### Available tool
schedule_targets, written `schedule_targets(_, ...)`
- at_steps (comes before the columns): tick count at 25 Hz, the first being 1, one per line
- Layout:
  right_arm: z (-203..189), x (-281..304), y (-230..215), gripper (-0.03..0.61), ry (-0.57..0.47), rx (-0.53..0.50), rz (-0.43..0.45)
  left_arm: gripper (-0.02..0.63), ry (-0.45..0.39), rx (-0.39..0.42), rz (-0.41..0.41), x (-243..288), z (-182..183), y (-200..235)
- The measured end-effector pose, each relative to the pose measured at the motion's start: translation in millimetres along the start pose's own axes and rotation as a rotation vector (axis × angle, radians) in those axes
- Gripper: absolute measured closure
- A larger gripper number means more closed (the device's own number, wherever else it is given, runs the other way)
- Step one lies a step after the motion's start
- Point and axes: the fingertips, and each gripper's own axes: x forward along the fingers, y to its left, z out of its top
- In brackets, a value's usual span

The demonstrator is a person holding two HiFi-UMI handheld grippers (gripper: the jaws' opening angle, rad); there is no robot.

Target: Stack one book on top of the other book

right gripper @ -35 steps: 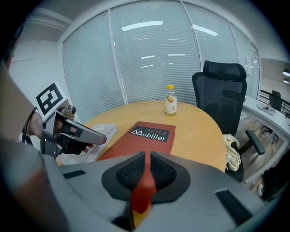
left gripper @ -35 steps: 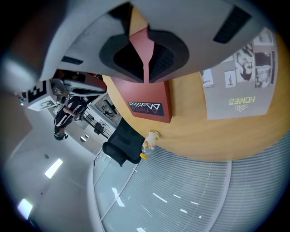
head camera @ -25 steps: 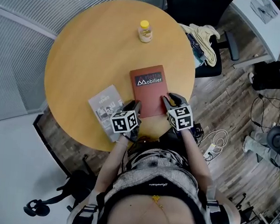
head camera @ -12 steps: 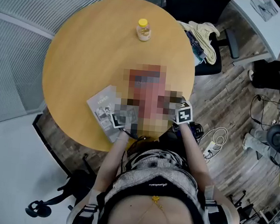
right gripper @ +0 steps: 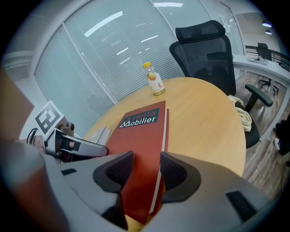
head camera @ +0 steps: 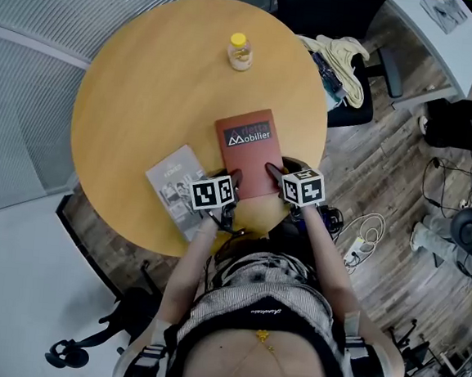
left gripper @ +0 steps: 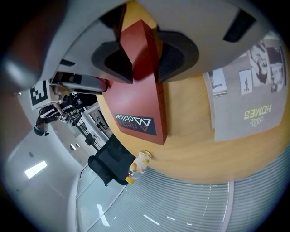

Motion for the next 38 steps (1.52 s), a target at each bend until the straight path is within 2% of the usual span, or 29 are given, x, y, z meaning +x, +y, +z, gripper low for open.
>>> schedule_targets(7,0.2,-0.1,0.1,0.383,0.007,0.005,-0.009,0.434,0.021,-0.021,-0.012,-0.4,0.8,1.2)
schedule_targets(38,-0.2,0.8,-0.4,0.385,0.005,0.026,-0.023,0.434,-0.003,0.014,0.015,0.5,0.6,1.1)
